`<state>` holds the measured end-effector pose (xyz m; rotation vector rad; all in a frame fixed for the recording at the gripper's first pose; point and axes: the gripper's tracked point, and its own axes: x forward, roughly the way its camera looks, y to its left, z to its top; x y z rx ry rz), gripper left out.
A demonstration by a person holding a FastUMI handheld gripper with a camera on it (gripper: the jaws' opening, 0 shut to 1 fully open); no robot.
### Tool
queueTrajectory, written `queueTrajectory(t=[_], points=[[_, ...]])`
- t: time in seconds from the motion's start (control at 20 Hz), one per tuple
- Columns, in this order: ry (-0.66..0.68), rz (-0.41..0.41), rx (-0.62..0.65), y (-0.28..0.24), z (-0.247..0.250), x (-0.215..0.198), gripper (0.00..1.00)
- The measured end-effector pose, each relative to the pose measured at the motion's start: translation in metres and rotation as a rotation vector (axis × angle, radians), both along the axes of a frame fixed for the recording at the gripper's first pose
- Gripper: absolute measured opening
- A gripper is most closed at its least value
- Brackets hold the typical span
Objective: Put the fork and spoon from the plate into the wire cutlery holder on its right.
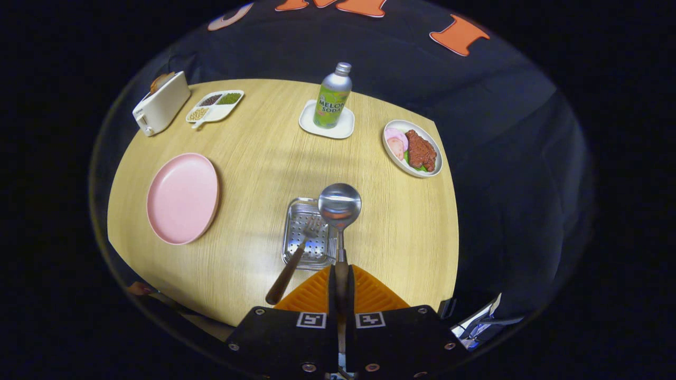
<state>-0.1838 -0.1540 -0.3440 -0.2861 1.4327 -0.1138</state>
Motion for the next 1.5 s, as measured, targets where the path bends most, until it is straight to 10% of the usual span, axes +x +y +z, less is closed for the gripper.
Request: queueTrajectory(t=[0.75, 1.5], points=[[0.033, 0.043, 0.090, 0.014, -0.019, 0.008, 0.11], [-0.690, 0.115, 0.097, 0.040, 0.119, 0.136, 0.14]])
